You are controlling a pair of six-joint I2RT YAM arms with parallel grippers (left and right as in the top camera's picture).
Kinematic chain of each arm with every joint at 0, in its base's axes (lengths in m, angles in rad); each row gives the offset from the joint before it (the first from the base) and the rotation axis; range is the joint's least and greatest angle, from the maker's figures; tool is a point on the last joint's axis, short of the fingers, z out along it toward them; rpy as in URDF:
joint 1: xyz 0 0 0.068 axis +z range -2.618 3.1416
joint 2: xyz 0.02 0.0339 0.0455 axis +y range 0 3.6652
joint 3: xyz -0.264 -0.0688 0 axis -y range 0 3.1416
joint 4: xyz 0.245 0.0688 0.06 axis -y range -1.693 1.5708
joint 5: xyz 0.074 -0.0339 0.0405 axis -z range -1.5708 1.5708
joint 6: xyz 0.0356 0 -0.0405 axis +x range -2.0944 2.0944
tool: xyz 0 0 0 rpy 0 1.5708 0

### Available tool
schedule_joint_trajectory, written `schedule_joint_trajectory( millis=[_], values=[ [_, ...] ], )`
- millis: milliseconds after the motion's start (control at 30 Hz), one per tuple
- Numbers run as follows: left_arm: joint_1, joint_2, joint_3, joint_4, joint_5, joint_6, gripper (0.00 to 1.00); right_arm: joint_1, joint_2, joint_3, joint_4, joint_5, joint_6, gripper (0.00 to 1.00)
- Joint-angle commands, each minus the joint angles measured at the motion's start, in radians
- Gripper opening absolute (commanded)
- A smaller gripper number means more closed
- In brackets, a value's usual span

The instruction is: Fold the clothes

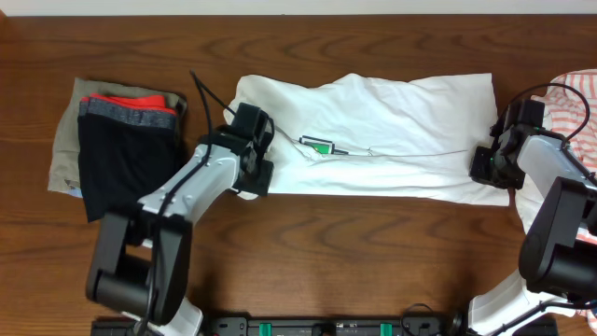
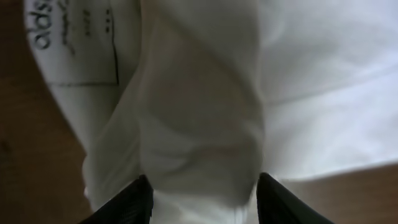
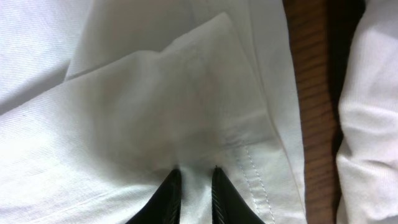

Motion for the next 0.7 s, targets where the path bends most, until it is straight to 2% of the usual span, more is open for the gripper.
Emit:
schedule_joint_trajectory(
  millis=[0,133,267,333,367,467,600,667],
  values=[
    [0.001,0.038,-0.008,0.005,-0.026,0.014,0.54,-0.010,0.015,-0.026,-0.005,0.040,0.013,0.16],
    [0.001,0.040,-0.008,0.000,-0.027,0.014,0.52,-0.010,0.015,-0.026,-0.005,0.040,0.013,0.16],
    [0.002,0.040,-0.008,-0.001,-0.078,0.014,0.29,-0.010,0.015,-0.026,-0.005,0.040,0.013,0.16],
    [0.002,0.037,-0.008,-0.002,-0.146,0.014,0.11,-0.010,0.015,-0.026,-0.005,0.040,0.013,0.16],
    [0.002,0.031,-0.008,-0.005,-0.192,0.014,0.06,-0.010,0.015,-0.026,-0.005,0.040,0.013,0.16],
    [0.002,0.002,-0.008,-0.008,-0.335,0.014,0.06,-0.010,0.015,-0.026,-0.005,0.040,0.013,0.16],
    [0.002,-0.053,-0.008,0.011,-0.604,0.014,0.06,-0.010,0.015,-0.026,-0.004,0.040,0.013,0.16],
    [0.002,-0.071,-0.008,0.033,-0.696,0.016,0.13,-0.010,0.015,-0.026,-0.004,0.040,0.013,0.16]
  ],
)
